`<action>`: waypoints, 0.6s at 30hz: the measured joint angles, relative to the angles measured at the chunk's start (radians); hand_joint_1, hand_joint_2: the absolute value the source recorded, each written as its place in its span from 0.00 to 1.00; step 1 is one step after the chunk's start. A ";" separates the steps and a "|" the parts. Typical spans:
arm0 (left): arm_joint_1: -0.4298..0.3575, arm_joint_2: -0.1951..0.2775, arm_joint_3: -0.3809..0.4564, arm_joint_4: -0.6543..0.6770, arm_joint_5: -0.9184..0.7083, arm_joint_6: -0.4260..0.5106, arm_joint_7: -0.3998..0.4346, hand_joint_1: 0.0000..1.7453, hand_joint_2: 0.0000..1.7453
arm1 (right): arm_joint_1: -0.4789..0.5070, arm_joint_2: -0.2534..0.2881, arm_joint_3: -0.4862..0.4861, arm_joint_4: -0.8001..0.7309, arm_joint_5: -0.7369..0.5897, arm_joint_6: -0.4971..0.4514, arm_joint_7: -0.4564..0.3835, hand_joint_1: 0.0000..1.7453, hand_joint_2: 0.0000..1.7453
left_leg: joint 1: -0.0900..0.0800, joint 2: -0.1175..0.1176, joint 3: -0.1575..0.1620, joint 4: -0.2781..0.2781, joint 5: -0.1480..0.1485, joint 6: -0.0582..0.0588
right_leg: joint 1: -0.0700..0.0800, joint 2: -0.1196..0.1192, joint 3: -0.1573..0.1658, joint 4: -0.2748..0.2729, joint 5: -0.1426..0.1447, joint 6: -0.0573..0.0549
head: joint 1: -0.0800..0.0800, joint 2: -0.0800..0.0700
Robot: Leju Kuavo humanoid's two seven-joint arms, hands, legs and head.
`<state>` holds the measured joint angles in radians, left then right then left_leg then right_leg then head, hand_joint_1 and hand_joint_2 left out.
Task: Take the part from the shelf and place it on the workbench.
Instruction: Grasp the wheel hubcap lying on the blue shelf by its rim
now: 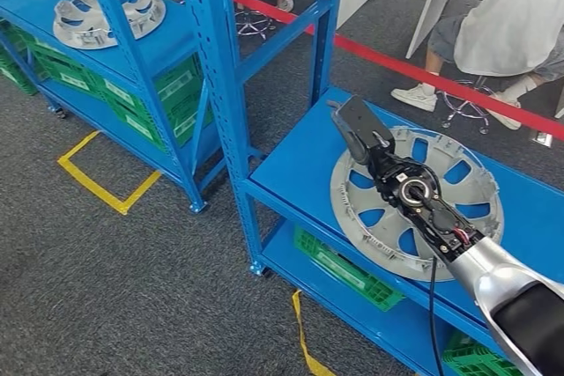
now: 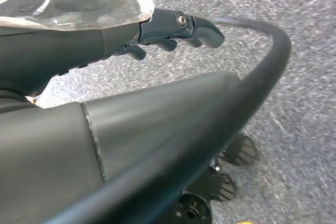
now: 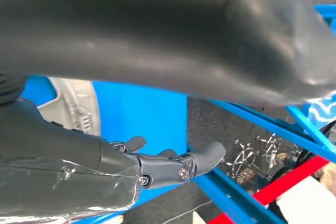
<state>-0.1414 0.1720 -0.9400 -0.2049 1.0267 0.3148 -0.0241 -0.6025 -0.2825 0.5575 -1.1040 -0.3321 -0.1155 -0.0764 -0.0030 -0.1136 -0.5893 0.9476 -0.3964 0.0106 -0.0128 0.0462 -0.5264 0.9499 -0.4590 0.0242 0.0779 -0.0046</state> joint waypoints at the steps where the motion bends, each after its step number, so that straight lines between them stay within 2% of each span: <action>1: 0.003 0.004 0.000 0.000 0.002 0.000 -0.001 0.00 0.00 | 0.000 0.000 0.000 0.000 -0.002 0.001 0.000 0.00 0.00 | 0.000 -0.003 -0.003 -0.001 0.001 -0.005 | -0.002 -0.004 0.006 -0.007 -0.001 -0.004 | -0.001 0.000; 2: 0.007 0.005 0.000 0.000 0.004 0.000 -0.002 0.00 0.00 | 0.000 0.000 0.000 -0.001 -0.004 0.002 0.000 0.00 0.00 | -0.001 0.007 -0.005 0.003 -0.003 -0.011 | -0.004 -0.008 0.010 -0.010 0.002 -0.007 | -0.004 0.000; 3: 0.009 0.007 0.000 0.000 0.005 0.001 -0.004 0.00 0.00 | -0.001 0.000 0.000 -0.001 -0.006 0.003 0.000 0.00 0.00 | -0.002 0.028 -0.013 0.022 -0.016 -0.015 | -0.006 -0.013 0.012 -0.015 0.006 -0.012 | -0.009 0.000; 4: 0.009 0.009 0.000 0.000 0.007 0.002 -0.006 0.00 0.00 | -0.001 0.001 0.000 -0.002 -0.008 0.004 -0.001 0.00 0.00 | -0.003 0.056 -0.031 0.062 -0.041 -0.020 | -0.008 -0.018 0.015 -0.020 0.008 -0.016 | -0.016 0.000; 5: 0.009 0.009 0.000 0.000 0.007 0.002 -0.009 0.00 0.00 | -0.002 0.000 -0.001 -0.002 -0.008 0.005 -0.001 0.00 0.00 | 0.000 0.084 -0.061 0.125 -0.074 -0.023 | -0.007 -0.024 0.016 -0.021 0.009 -0.018 | -0.021 0.000; 6: 0.008 0.010 0.000 0.000 0.008 0.004 -0.012 0.00 0.00 | -0.002 0.000 -0.001 -0.001 -0.009 0.005 0.000 0.00 0.00 | 0.003 0.099 -0.099 0.199 -0.108 -0.028 | -0.006 -0.030 0.015 -0.021 0.009 -0.020 | -0.026 0.000; 7: 0.007 0.010 0.000 0.000 0.010 0.006 -0.014 0.00 0.00 | -0.002 0.000 -0.001 -0.001 -0.008 0.006 0.000 0.00 0.00 | 0.007 0.105 -0.133 0.265 -0.133 -0.032 | -0.006 -0.036 0.015 -0.020 0.009 -0.021 | -0.028 0.000; 8: 0.008 0.012 0.000 0.000 0.012 0.009 -0.016 0.00 0.00 | -0.001 0.000 -0.001 0.000 -0.008 0.006 0.002 0.00 0.00 | 0.011 0.106 -0.155 0.306 -0.141 -0.036 | -0.006 -0.041 0.015 -0.020 0.008 -0.021 | -0.029 0.000; 9: 0.009 0.015 0.000 0.000 0.016 0.011 -0.018 0.00 0.00 | 0.000 0.000 -0.001 0.000 -0.008 0.005 0.003 0.00 0.00 | 0.015 0.107 -0.158 0.307 -0.131 -0.040 | -0.007 -0.045 0.015 -0.020 0.007 -0.020 | -0.030 0.000; 10: 0.010 0.020 0.000 0.000 0.019 0.013 -0.020 0.00 0.00 | 0.001 0.000 -0.001 0.000 -0.007 0.004 0.004 0.00 0.00 | 0.018 0.107 -0.141 0.270 -0.104 -0.043 | -0.008 -0.049 0.016 -0.019 0.005 -0.017 | -0.031 0.000; 12: 0.012 0.030 0.001 0.000 0.025 0.018 -0.024 0.00 0.00 | 0.002 -0.002 -0.003 0.000 -0.003 -0.002 0.008 0.00 0.50 | 0.025 0.114 -0.070 0.129 -0.041 -0.048 | -0.010 -0.054 0.016 -0.012 -0.003 -0.008 | -0.033 0.000; 13: 0.012 0.034 0.002 0.000 0.027 0.022 -0.025 0.00 0.00 | 0.001 -0.003 -0.006 0.000 0.001 -0.007 0.013 0.00 0.75 | 0.026 0.116 -0.041 0.070 -0.020 -0.047 | -0.008 -0.056 0.014 -0.007 -0.008 -0.002 | -0.034 0.000; 14: 0.013 0.038 0.003 0.001 0.028 0.025 -0.027 0.00 0.00 | 0.001 -0.005 -0.008 0.000 0.008 -0.013 0.018 0.00 1.00 | 0.025 0.116 -0.023 0.036 -0.013 -0.042 | -0.007 -0.057 0.013 -0.003 -0.012 0.004 | -0.032 0.000; 15: 0.014 0.042 0.004 0.001 0.028 0.027 -0.027 0.00 0.00 | 0.002 -0.007 -0.009 0.000 0.016 -0.020 0.025 0.00 1.00 | 0.024 0.115 -0.017 0.024 -0.014 -0.036 | -0.005 -0.057 0.012 0.001 -0.018 0.008 | -0.030 0.000; 16: 0.016 0.047 0.007 0.001 0.028 0.030 -0.028 0.00 0.00 | 0.004 -0.010 -0.011 0.000 0.026 -0.028 0.033 0.00 1.00 | 0.022 0.112 -0.016 0.023 -0.013 -0.030 | -0.005 -0.057 0.012 0.003 -0.022 0.002 | -0.026 0.000; 18: 0.021 0.057 0.012 0.001 0.027 0.032 -0.028 0.00 0.00 | 0.010 -0.018 -0.013 0.000 0.052 -0.047 0.054 0.00 1.00 | 0.020 0.110 -0.012 0.022 -0.015 -0.026 | -0.006 -0.057 0.015 0.003 -0.027 -0.022 | -0.022 0.000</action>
<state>-0.1208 0.2291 -0.9278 -0.2034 1.0538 0.3472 -0.0519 -0.5927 -0.3003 0.5447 -1.1040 -0.2802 -0.1628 -0.0221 0.0174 -0.0033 -0.6015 0.9696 -0.4110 -0.0155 -0.0191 -0.0110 -0.5115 0.9528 -0.4857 0.0027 0.0557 -0.0046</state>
